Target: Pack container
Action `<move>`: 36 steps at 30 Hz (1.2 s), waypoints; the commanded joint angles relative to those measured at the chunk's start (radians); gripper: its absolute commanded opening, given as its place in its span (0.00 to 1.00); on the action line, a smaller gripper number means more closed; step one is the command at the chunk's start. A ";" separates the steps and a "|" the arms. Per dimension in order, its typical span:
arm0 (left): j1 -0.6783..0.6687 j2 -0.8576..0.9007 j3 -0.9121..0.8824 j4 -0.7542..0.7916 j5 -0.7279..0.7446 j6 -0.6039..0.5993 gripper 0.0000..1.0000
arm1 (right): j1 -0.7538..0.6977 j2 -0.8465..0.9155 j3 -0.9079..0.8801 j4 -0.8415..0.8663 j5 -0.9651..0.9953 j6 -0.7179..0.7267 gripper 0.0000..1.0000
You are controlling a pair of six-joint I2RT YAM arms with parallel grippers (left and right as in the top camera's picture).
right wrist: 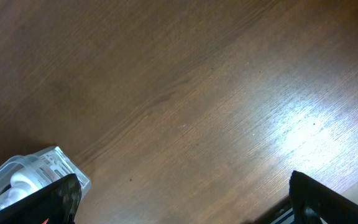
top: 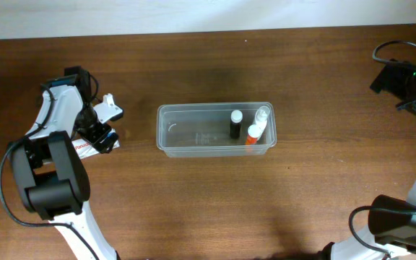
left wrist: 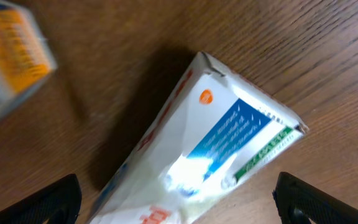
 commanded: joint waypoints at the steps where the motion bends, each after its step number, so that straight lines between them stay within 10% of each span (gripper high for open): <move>1: 0.002 0.016 0.005 -0.009 0.023 0.023 0.99 | -0.005 -0.021 0.015 -0.005 0.012 0.002 0.98; 28: -0.077 0.018 -0.234 0.210 0.031 -0.384 0.99 | -0.005 -0.021 0.015 -0.005 0.012 0.002 0.98; 36: -0.102 0.018 -0.234 0.218 0.351 -0.419 0.99 | -0.005 -0.021 0.015 -0.005 0.012 0.002 0.98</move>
